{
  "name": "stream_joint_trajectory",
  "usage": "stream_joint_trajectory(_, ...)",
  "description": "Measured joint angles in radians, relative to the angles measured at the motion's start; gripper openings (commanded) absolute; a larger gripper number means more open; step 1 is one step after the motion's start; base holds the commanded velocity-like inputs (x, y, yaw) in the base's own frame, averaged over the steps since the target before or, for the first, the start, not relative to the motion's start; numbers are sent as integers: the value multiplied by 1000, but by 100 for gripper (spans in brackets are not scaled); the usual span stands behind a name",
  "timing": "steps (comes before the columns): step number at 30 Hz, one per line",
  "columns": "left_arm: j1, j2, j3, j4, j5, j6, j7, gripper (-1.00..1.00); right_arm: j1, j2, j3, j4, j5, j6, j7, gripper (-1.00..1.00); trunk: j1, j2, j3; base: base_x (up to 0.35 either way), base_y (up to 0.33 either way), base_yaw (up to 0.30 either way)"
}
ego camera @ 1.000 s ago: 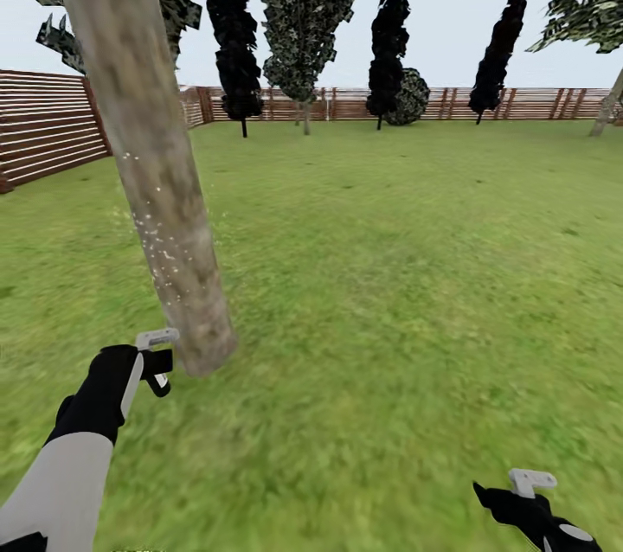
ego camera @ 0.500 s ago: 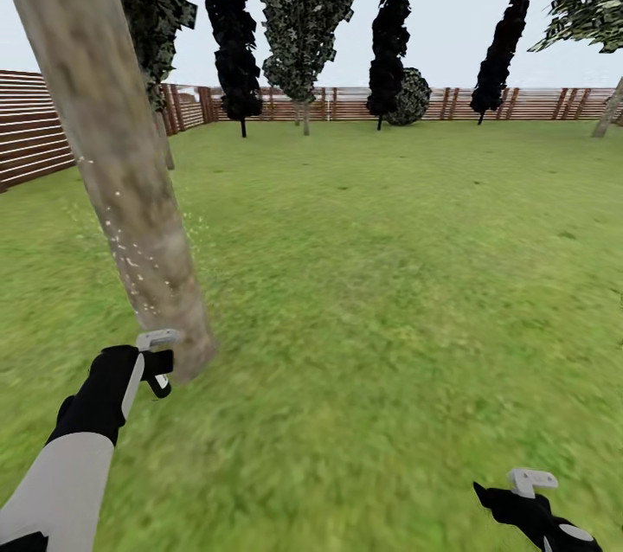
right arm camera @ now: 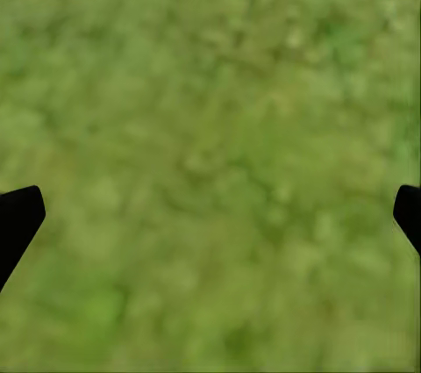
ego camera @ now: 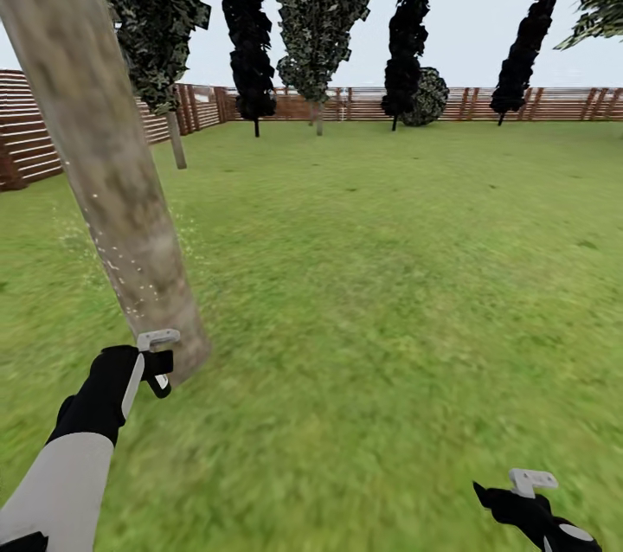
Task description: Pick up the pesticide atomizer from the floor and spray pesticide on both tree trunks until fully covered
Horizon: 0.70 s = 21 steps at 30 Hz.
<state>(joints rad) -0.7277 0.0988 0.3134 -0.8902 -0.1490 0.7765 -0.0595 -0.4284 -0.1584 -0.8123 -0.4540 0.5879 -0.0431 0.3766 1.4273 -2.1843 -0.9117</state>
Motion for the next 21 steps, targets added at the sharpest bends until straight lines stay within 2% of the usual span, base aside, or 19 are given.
stream_joint_trajectory(21, 0, 0, -1, 0, 1, 0, 0, -100, 0, 0, 1, 1, 0, 0, 0, 100, 0, 0, 0, 133, -271, 211)
